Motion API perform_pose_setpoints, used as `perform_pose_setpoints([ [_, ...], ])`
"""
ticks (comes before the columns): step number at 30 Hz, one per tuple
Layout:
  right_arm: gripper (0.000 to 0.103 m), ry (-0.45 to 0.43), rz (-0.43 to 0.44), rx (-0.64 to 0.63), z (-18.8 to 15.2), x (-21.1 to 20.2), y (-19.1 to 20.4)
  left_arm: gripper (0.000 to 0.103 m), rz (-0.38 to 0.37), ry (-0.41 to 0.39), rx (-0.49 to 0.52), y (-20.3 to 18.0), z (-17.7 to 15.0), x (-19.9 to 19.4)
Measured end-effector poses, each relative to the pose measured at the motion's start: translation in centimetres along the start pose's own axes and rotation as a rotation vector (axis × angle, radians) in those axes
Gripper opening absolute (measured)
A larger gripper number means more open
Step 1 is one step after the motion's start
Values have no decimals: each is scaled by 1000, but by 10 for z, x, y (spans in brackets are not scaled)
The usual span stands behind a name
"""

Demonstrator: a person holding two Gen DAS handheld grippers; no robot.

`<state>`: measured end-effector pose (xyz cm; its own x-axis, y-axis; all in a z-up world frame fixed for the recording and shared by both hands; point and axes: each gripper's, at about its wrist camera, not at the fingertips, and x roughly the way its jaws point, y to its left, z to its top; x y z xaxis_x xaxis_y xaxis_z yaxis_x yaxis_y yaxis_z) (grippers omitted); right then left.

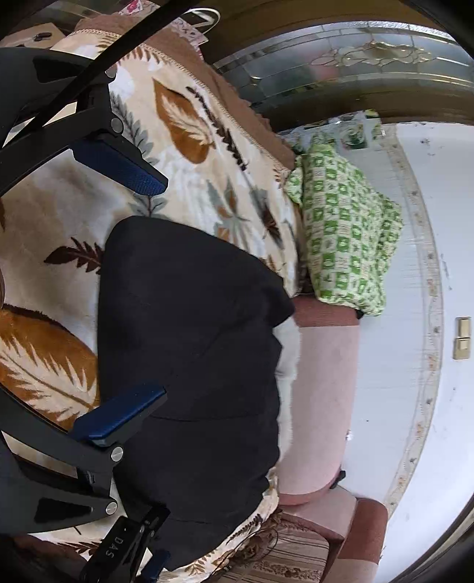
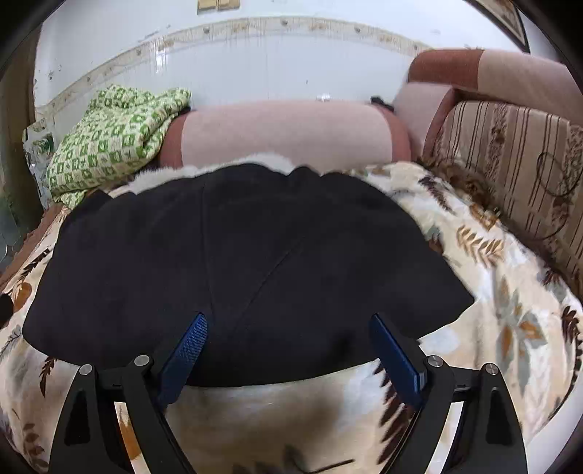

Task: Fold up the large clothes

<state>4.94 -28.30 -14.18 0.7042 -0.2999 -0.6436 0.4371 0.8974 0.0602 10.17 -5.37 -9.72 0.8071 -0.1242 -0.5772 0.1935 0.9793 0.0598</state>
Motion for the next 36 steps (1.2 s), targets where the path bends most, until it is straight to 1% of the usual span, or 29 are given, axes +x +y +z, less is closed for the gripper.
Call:
perform_pose_setpoints([
  [2,93,17,5,2,-1,4,2,103,-5,19,-6,-1,-2,3],
  [10,93,-22,-11,-69,-1,-6,15,103,-36,59,-4,-7,-6,6],
  [17,93,-31,-27,-78,-1,-9,15,103,-67,94,-4,-11,-10,8],
  [36,93,-34,-47,-119,-4,-8,22,103,-81,143,-20,-9,-13,16],
])
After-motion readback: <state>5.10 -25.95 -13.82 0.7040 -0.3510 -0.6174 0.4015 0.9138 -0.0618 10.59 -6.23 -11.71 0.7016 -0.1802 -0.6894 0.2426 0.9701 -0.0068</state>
